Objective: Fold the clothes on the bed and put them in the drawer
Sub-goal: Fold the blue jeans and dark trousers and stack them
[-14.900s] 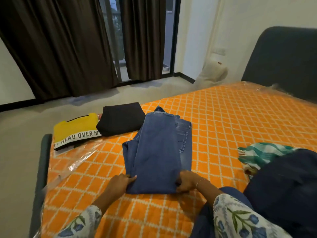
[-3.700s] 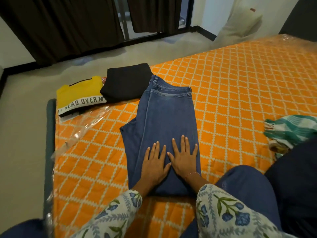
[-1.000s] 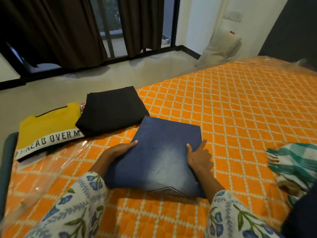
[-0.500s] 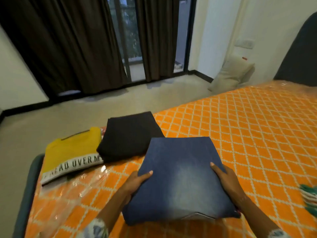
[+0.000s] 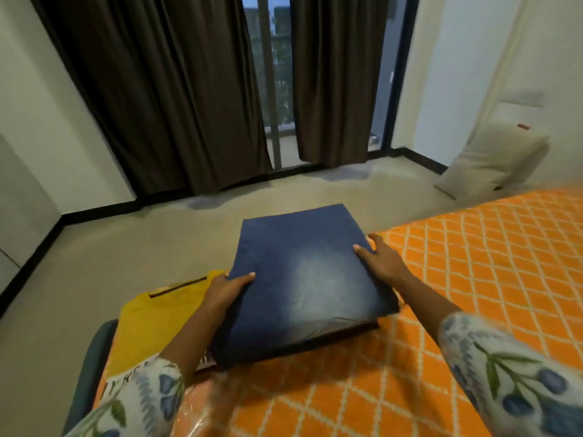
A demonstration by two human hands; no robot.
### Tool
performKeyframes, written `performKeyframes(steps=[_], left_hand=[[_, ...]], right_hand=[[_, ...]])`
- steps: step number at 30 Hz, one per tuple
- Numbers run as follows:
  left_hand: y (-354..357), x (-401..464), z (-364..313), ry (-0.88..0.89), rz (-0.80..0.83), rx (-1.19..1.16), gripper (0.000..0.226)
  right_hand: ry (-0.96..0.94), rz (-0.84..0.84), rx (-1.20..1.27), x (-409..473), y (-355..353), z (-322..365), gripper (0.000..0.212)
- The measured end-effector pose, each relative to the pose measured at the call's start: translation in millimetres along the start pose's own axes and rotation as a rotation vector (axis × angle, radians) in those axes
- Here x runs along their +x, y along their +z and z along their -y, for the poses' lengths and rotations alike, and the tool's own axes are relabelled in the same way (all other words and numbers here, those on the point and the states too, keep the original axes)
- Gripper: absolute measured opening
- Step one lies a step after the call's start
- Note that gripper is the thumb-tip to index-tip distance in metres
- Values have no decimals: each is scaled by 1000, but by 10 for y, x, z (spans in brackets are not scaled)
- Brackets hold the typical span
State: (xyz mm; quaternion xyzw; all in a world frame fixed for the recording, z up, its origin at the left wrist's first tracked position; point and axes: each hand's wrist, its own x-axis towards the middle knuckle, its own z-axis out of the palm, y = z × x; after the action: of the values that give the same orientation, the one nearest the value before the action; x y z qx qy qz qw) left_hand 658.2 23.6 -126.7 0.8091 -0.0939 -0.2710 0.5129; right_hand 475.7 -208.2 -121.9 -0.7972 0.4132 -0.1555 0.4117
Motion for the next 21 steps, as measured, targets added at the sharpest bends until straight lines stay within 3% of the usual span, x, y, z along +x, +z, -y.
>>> performKeyframes(steps=[3, 6, 10, 13, 16, 18, 21], left_hand=[[179, 285, 202, 35, -164, 629, 66], [417, 256, 469, 150, -194, 723, 70], [395, 218, 546, 231, -255, 857, 74], [379, 115, 398, 623, -344, 1077, 85], [431, -121, 289, 943, -364, 1097, 103], [533, -393, 270, 902, -355, 1071, 108], [702, -854, 101, 694, -350, 972, 103]], right_hand=[[88, 205, -225, 144, 453, -121, 80], [76, 197, -459, 70, 837, -320, 79], [28, 127, -563, -68, 839, -325, 78], [-111, 25, -750, -177, 723, -218, 77], [-342, -181, -781, -420, 586, -56, 76], [-387, -218, -785, -638, 402, -42, 75], [-412, -259, -862, -1008, 41, -171, 75]])
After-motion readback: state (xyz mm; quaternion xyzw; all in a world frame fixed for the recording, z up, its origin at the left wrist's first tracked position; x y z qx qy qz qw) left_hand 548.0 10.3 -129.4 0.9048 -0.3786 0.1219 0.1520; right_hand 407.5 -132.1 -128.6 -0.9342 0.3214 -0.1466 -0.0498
